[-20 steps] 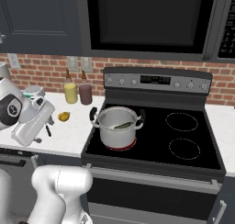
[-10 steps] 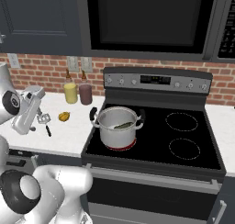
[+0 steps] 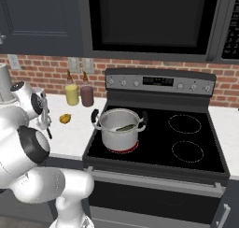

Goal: Put the squash and cucumber in the pot. Retrieve the spatula and lightly stir the vegetables in the pot.

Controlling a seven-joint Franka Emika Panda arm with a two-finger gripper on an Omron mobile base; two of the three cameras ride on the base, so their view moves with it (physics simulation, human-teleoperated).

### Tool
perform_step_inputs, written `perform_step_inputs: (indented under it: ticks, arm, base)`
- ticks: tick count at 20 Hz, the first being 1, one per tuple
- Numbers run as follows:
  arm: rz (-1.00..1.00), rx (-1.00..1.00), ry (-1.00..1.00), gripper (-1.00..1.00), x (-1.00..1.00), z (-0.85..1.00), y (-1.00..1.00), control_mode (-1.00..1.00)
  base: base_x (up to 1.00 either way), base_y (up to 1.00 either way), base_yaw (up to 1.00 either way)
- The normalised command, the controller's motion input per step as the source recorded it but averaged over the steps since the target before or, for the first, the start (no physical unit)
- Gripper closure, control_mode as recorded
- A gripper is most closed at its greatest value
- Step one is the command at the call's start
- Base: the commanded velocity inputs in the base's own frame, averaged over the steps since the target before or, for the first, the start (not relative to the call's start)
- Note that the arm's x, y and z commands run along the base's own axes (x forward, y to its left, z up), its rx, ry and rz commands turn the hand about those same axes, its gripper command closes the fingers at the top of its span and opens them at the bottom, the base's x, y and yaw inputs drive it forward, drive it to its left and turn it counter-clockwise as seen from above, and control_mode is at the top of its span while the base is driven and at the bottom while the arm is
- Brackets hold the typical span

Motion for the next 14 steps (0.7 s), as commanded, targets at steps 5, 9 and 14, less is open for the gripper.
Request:
perform_step_inputs:
  ticks: [5,9,14]
  arm:
    - [0.18,-0.11,0.13,-1.00,1.00,-0.43,0.13,-1.00]
    - [0.12,-0.19,0.09,-1.00,0.96,-0.17,0.39,-1.00]
    - [0.10,-0.22,0.12,-1.00,0.74,-0.02,0.48,-1.00]
  base:
    - [0.00,0.00,0.00]
    - [0.00,0.00,0.00]
    - [0.00,0.00,0.00]
